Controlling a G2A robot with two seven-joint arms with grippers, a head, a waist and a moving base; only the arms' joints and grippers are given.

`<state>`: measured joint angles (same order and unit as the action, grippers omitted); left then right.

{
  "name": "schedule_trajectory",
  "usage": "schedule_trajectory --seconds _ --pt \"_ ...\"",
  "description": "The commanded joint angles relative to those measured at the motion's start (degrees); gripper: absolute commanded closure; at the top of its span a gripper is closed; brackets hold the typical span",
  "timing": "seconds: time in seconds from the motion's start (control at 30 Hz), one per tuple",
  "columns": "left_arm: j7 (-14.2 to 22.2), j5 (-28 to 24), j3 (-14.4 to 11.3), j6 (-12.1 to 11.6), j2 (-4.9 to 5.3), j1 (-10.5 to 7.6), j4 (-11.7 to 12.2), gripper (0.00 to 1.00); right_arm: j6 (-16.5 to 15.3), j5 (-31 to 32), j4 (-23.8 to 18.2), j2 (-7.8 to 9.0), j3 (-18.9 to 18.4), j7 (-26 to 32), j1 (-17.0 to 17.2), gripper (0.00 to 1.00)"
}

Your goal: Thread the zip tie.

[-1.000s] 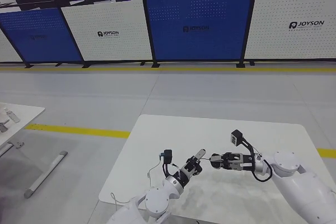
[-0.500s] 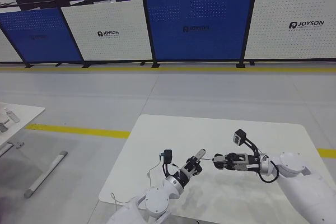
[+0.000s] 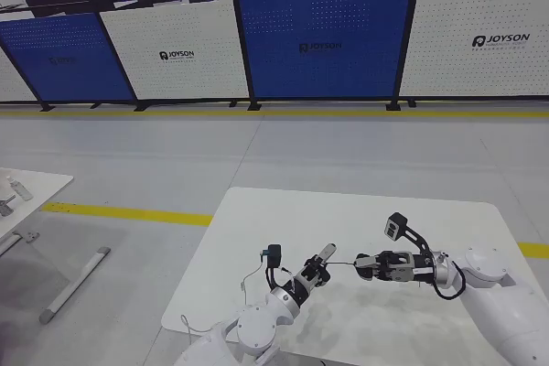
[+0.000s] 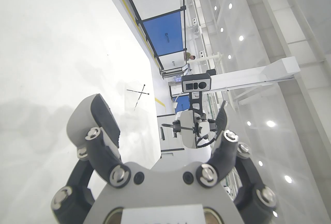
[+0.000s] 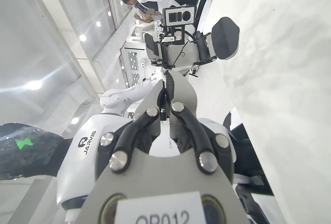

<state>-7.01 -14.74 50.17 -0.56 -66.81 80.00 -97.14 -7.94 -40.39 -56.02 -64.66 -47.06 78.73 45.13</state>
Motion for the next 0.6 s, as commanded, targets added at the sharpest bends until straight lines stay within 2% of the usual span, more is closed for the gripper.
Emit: schedule_trajectory --seconds 0.0,0.07,0.27,0.5,0.57 --pt "0.00 0.00 0.00 0.00 0.00 0.00 0.00 0.00 0.00 0.00 0.00 0.00 0.00 0.00 0.00 1.00" --pt "0.00 0.00 0.00 0.00 0.00 0.00 0.00 0.00 0.82 0.38 -0.60 -0.01 -0.05 -1.73 0.59 1.00" --pt "0.00 0.00 0.00 0.00 0.00 0.00 0.00 0.00 4.51 0.88 -0.13 -0.82 1.21 -1.49 0.08 1.00" --pt "0.59 -0.38 -0.09 -0.14 -0.05 0.09 0.00 0.00 4.39 0.85 0.39 -1.19 1.61 -1.84 -0.27 1.00" --pt "1.47 -3.09 0.16 -1.56 -0.23 0.49 -0.46 0.00 4.39 0.85 0.39 -1.19 1.61 -1.84 -0.27 1.00"
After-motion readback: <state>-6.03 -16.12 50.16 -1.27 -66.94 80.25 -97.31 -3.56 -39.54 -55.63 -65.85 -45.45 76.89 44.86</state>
